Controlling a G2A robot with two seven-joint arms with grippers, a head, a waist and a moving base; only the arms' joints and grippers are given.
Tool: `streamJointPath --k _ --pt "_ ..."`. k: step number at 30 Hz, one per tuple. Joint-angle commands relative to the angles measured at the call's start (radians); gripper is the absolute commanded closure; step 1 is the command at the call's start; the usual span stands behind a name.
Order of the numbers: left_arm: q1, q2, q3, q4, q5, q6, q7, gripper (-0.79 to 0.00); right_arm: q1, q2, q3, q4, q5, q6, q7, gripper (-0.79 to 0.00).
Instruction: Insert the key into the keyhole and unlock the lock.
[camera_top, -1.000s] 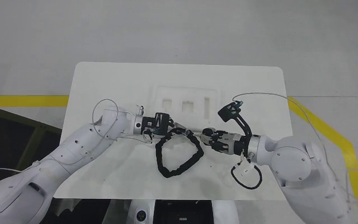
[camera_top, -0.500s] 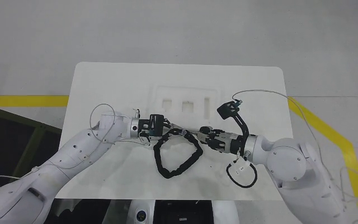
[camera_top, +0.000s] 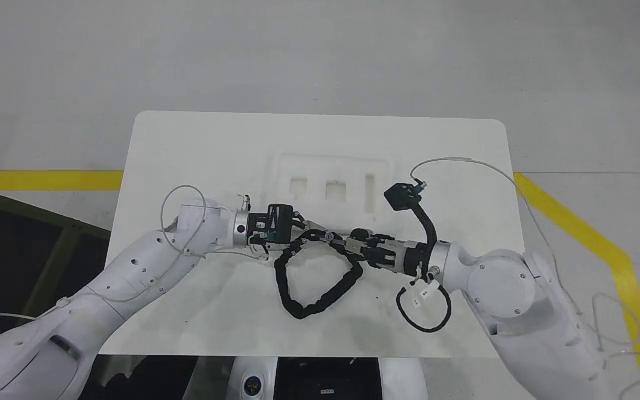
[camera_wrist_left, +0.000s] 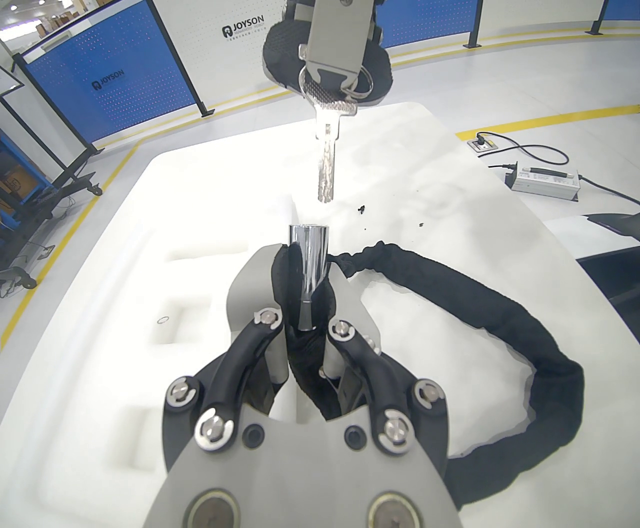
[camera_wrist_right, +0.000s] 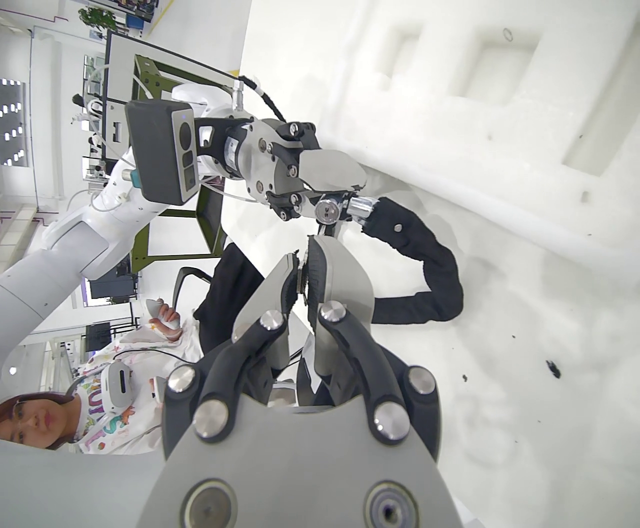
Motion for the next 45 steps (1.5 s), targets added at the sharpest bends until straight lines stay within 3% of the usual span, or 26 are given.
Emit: streamJointPath --k 1,45 --pt "0.0 0.0 0.0 0.0 0.0 0.0 0.0 0.0 0.005 -0.001 -0.004 0.005 0.003 0.006 -0.003 0.0" --pt "0.0 0.0 0.0 0.0 0.0 0.0 0.0 0.0 0.076 -0.017 -0.097 0.074 0.006 0.052 -0.062 0.0"
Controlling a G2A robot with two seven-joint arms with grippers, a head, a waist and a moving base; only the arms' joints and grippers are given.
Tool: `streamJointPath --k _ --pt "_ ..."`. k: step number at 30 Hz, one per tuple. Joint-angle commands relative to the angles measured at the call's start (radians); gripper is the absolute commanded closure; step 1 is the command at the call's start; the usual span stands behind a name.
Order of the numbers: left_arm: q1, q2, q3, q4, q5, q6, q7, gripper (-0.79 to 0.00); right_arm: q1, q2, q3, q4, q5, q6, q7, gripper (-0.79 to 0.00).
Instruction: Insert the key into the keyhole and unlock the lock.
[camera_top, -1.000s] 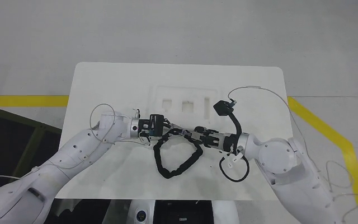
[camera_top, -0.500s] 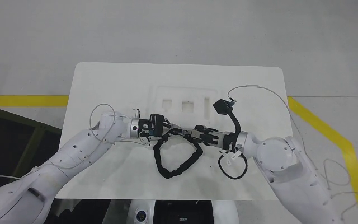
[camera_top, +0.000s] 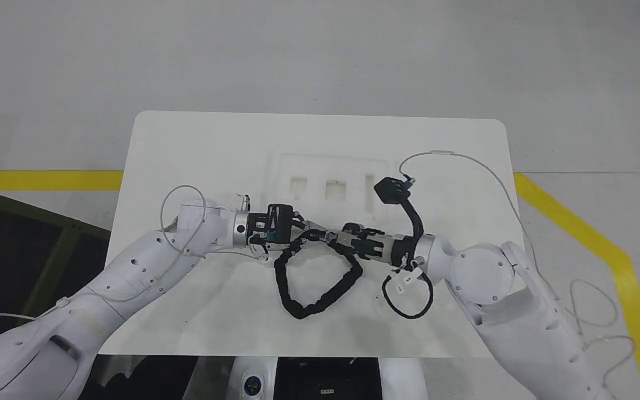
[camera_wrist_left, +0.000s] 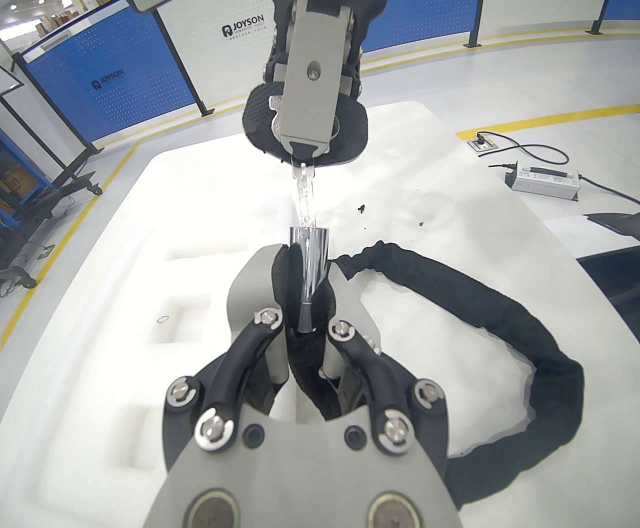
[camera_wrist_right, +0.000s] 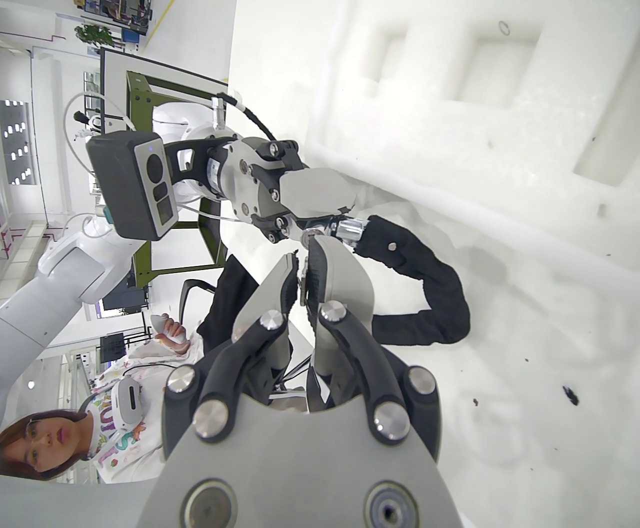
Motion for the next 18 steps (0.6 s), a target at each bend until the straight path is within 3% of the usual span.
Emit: streamJointPath --k 1,18 --pt "0.0 0.0 0.0 0.0 0.0 0.0 0.0 0.0 0.004 -0.001 -0.01 -0.003 -0.007 0.003 0.0 0.0" --pt "0.0 0.0 0.0 0.0 0.0 0.0 0.0 0.0 0.027 -0.008 -0.073 -0.041 -0.16 0.098 -0.025 0.0"
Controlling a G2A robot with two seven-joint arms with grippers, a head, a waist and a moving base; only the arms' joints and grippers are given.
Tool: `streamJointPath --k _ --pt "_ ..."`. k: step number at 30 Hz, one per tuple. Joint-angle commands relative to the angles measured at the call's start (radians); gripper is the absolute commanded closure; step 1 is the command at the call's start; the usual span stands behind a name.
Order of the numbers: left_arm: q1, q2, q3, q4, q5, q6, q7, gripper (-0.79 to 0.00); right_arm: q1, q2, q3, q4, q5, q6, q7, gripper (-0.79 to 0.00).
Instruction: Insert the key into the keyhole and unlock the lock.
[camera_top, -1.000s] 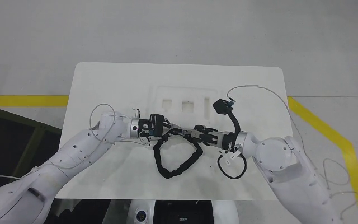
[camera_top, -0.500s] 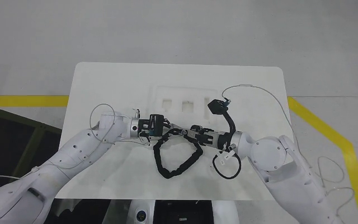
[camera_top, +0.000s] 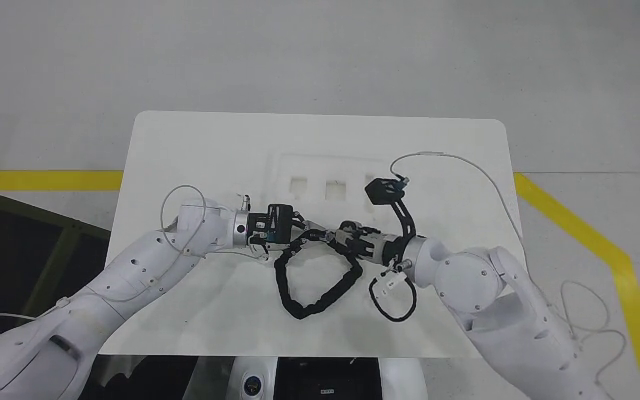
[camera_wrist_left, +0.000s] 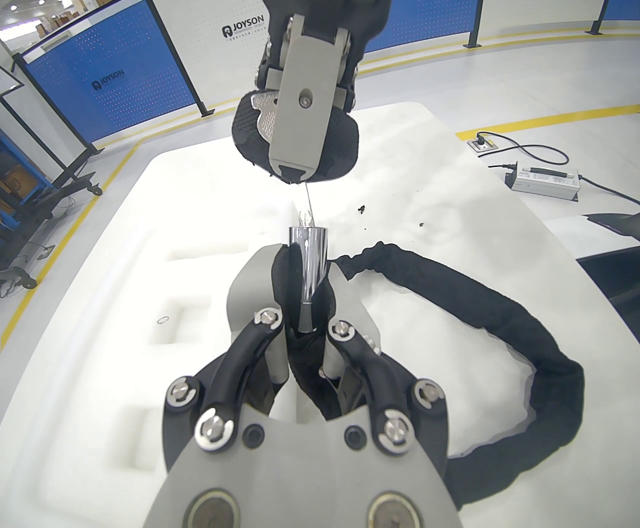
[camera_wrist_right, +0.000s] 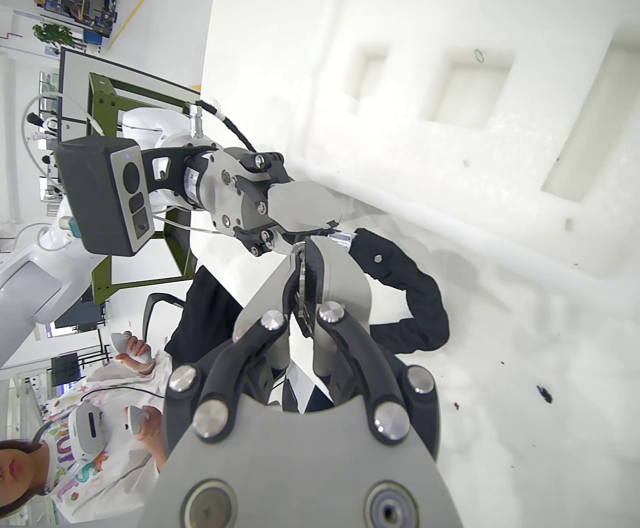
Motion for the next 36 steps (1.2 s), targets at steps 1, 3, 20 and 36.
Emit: streamJointPath --k 1,3,20,36 --pt "0.0 0.0 0.0 0.0 0.0 0.0 0.0 0.0 0.004 -0.002 -0.008 0.002 -0.008 0.006 -0.002 0.0" --pt "0.0 0.0 0.0 0.0 0.0 0.0 0.0 0.0 0.007 -0.004 -0.015 0.006 -0.012 0.01 -0.005 0.0" --pt "0.0 0.0 0.0 0.0 0.0 0.0 0.0 0.0 0.013 -0.015 -0.029 0.042 0.023 -0.004 -0.015 0.0" --pt "0.0 0.0 0.0 0.0 0.0 0.0 0.0 0.0 0.0 -0.016 0.003 0.012 0.04 -0.021 -0.008 -0.61"
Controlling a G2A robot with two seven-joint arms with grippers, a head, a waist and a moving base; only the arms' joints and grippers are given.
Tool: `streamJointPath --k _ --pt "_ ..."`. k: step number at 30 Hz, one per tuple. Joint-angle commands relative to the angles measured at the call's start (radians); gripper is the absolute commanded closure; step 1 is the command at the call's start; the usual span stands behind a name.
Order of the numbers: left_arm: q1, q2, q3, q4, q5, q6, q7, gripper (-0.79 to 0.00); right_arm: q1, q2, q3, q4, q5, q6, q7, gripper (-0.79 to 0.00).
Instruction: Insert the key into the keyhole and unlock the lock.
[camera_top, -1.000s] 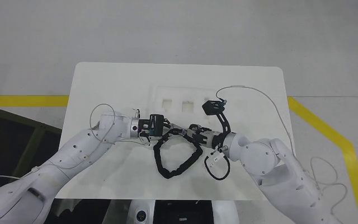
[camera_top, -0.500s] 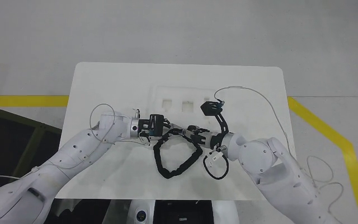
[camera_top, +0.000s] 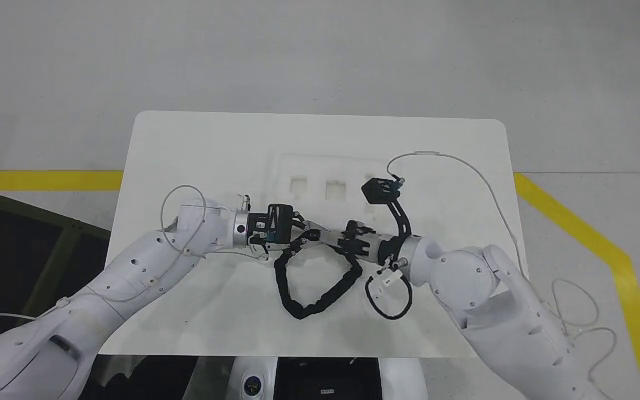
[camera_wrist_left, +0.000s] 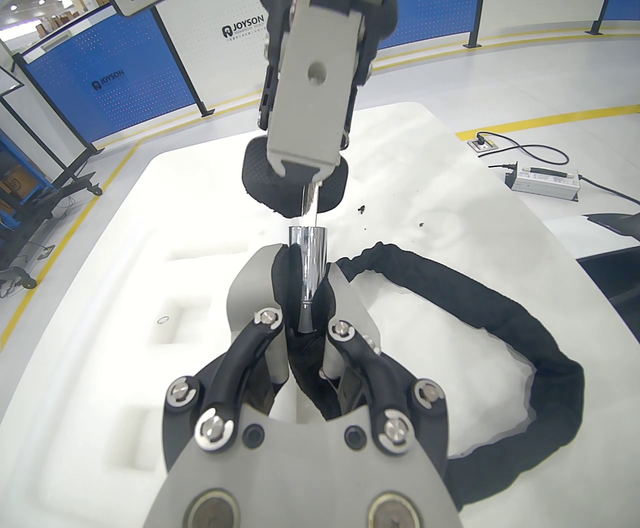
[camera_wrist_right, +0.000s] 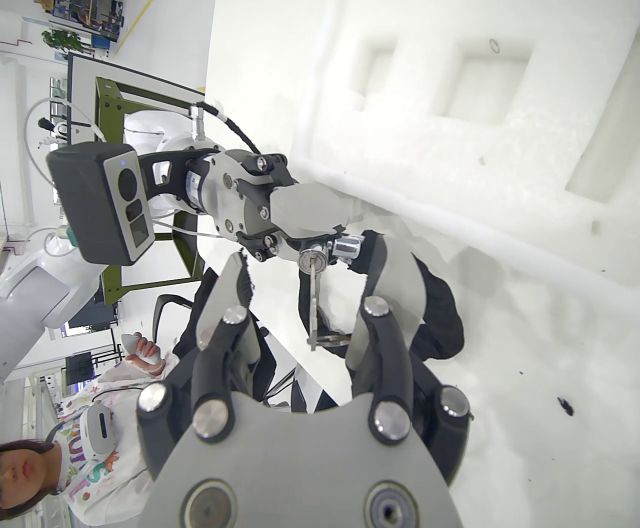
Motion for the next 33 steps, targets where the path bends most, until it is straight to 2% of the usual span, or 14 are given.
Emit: streamJointPath --k 1,3,5,6,7,12,19,22,24,33 --pt "0.0 0.0 0.0 0.0 0.0 0.0 0.0 0.0 -0.005 0.002 0.01 -0.016 -0.003 -0.001 0.013 -0.61" --pt "0.0 0.0 0.0 0.0 0.0 0.0 0.0 0.0 -0.014 0.007 0.027 -0.033 -0.004 -0.005 0.038 -0.6" --pt "0.0 0.0 0.0 0.0 0.0 0.0 0.0 0.0 -0.023 0.012 0.05 -0.05 -0.003 -0.009 0.065 -0.554" --pt "0.0 0.0 0.0 0.0 0.0 0.0 0.0 0.0 -0.028 0.014 0.062 -0.06 -0.001 -0.012 0.078 -0.449" --pt "0.0 0.0 0.0 0.0 0.0 0.0 0.0 0.0 -0.035 0.017 0.075 -0.069 0.001 -0.015 0.089 -0.4" --pt "0.0 0.0 0.0 0.0 0.0 0.0 0.0 0.0 -0.065 0.028 0.123 -0.096 0.001 -0.026 0.125 -0.363" --pt "0.0 0.0 0.0 0.0 0.0 0.0 0.0 0.0 -0.08 0.033 0.142 -0.096 0.001 -0.035 0.132 -0.234" --pt "0.0 0.0 0.0 0.0 0.0 0.0 0.0 0.0 -0.078 0.033 0.14 -0.089 0.001 -0.037 0.13 -0.12" --pt "0.0 0.0 0.0 0.0 0.0 0.0 0.0 0.0 -0.076 0.032 0.137 -0.084 0.0 -0.037 0.126 -0.006" --pt "0.0 0.0 0.0 0.0 0.0 0.0 0.0 0.0 -0.06 0.03 0.123 -0.067 0.001 -0.035 0.116 0.0"
